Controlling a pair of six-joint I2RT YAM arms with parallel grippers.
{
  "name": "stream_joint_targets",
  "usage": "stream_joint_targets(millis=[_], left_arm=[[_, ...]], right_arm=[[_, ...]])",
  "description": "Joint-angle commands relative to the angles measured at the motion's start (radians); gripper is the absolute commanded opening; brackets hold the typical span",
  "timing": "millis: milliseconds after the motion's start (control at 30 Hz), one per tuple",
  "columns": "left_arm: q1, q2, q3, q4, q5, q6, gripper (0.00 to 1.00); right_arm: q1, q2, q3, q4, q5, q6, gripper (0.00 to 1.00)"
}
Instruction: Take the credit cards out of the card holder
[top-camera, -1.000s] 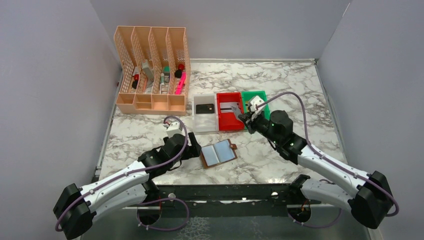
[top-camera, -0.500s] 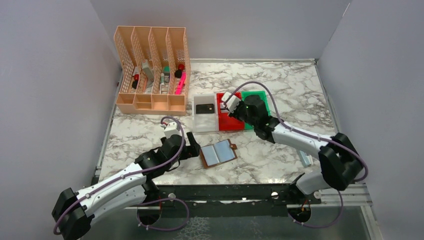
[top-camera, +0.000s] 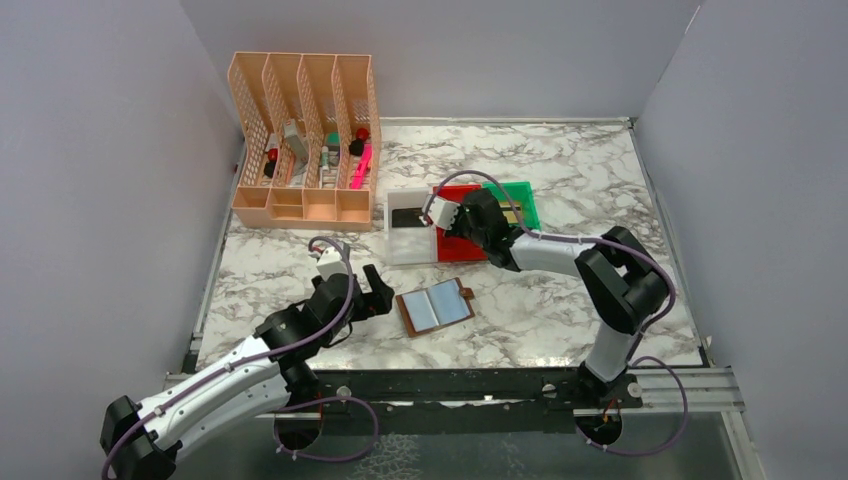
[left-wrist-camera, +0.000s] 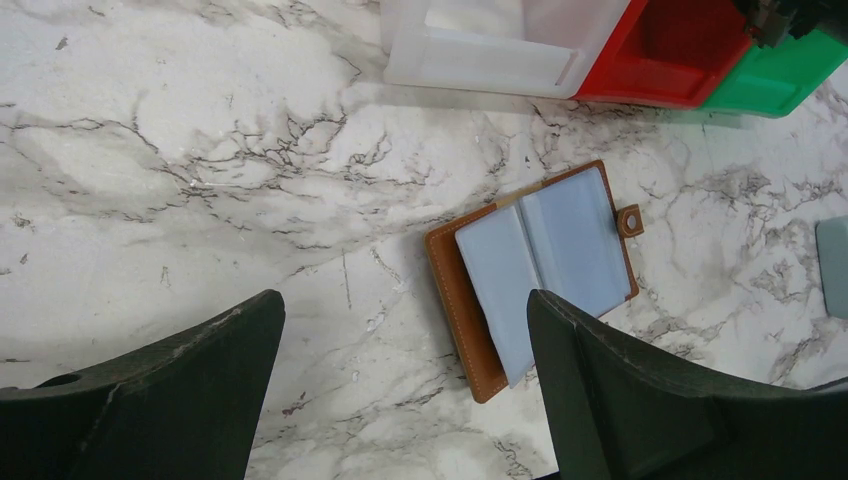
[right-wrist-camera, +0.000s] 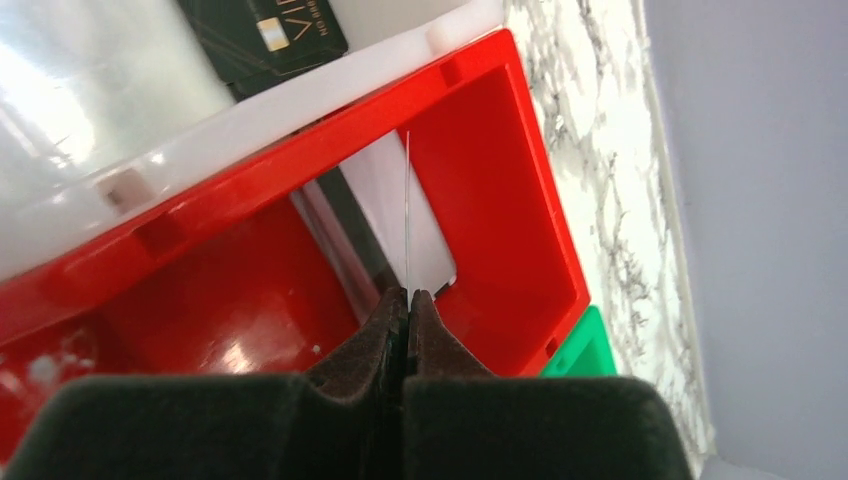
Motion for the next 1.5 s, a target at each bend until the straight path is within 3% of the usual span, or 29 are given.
stream_joint_targets(millis=[0,167,400,500,700,1133,1333,1467], left_arm=[[-0.002,-0.034,-0.012,-0.033,-0.044,-0.010,0.95],[-0.003,-0.031,-0.006,-0.036,-0.045,-0.007,0.95],[-0.003,-0.029,-0.001,-0.049,-0.043,-0.004,0.95],[-0.002,-0.022,-0.002,-0.050,-0.046,-0.010,0.95],[-0.002,0.017,0.018,-0.052,-0.021,-0.009,0.95],[-0.003,0.082,0.057,-0.053,-0.015,0.023,0.96],[-0.002,0.164,0.120,-0.053,-0.047,0.026,0.98],[-0.003,0.213,0.167,-0.058,-0.074,0.041,0.99]], right_arm=[[-0.005,0.075,0.054,0.085,0.069,-0.100,0.01],[-0.005,0.154,0.094,0.103,0.080,-0.154,0.02],[-0.005,0.150,0.069,0.112,0.071,-0.175,0.19],[-0.005,0.117,0.048,0.105,0.036,-0.157,0.32],[-0.007,0.077,0.031,0.106,0.033,-0.120,0.35],[-0.007,-0.180,-0.095,0.129,-0.058,0.116,0.39],[-0.007,-0.360,-0.212,0.180,-0.046,0.325,0.46],[-0.007,-0.503,-0.266,0.141,0.022,0.590,0.53]])
